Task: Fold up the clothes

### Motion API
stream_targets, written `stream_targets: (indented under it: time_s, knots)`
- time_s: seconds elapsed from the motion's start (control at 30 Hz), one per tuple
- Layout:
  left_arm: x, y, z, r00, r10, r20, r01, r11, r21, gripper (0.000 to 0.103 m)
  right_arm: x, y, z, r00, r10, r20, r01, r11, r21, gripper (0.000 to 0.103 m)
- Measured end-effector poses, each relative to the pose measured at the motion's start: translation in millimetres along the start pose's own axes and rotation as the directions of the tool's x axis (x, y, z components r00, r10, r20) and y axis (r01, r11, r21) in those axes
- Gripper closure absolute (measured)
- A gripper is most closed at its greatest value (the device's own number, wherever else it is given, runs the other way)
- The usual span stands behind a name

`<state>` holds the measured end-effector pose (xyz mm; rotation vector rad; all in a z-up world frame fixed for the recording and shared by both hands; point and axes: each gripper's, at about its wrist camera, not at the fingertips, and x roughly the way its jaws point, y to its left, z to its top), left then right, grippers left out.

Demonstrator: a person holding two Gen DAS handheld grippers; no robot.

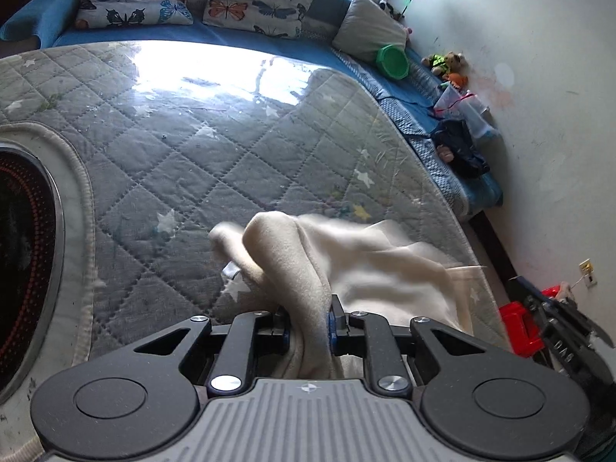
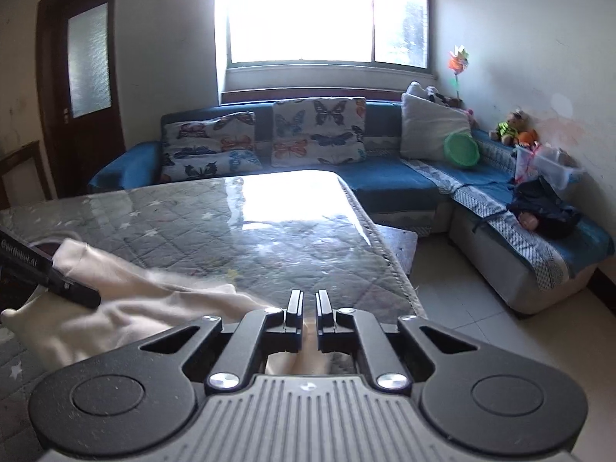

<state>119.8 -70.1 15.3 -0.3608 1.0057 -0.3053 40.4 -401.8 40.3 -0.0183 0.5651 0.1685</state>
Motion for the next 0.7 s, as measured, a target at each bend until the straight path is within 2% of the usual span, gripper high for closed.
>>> stream_targets:
  time_s: [0.2, 0.33, 0.43, 0.53, 0.6, 0.63, 0.67, 0.7]
  knots:
    - [10.2, 7.3, -0.5, 0.999, 0.029, -0.019, -0.03, 0.999, -0.013, 0.082, 8.2, 1.1, -5.2, 1.0, -0.01, -0.008, 0.01, 1.0, 0.01, 0.097]
    - [11.0, 9.7, -0.3, 0.999, 0.047, -0.018, -0.047, 0.999, -0.006, 0.078, 12.8, 6.7, -10.1, 1.0, 0.001, -0.024, -0.001, 1.0, -0.009, 0.092]
    - [12.2, 8.4, -0.9, 0.998, 0.068, -0.01, -0.068, 0.997, 0.025, 0.08, 13.7, 14.6, -13.4, 0.999, 0.012, -0.035, -0.013, 1.0, -0.022, 0.09]
    - [14.3, 8.6, -0.4, 0.997, 0.08, -0.008, -0.08, 0.996, 0.03, 0.08, 14.0, 24.2, -16.7, 0.998, 0.031, -0.046, -0.033, 0.999, -0.043, 0.079]
    - [15.7, 9.5, 0.1, 0.996, 0.089, -0.007, -0.089, 0.996, 0.029, 0.077, 14.2, 30.6, -19.0, 0.998, 0.044, -0.054, -0.047, 0.997, -0.056, 0.078]
    - [16.3, 10.0, 0.3, 0.996, 0.094, -0.007, -0.093, 0.995, 0.029, 0.075, 14.3, 33.8, -20.1, 0.997, 0.05, -0.058, -0.053, 0.997, -0.063, 0.074]
    - [15.9, 10.1, 0.2, 0.995, 0.099, -0.003, -0.099, 0.995, 0.031, 0.073, 14.2, 37.2, -21.3, 0.997, 0.056, -0.062, -0.061, 0.996, -0.07, 0.065]
    - [15.1, 10.2, -0.1, 0.995, 0.104, 0.001, -0.104, 0.994, 0.035, 0.072, 12.8, 42.1, -22.7, 0.996, 0.065, -0.062, -0.07, 0.994, -0.084, 0.061]
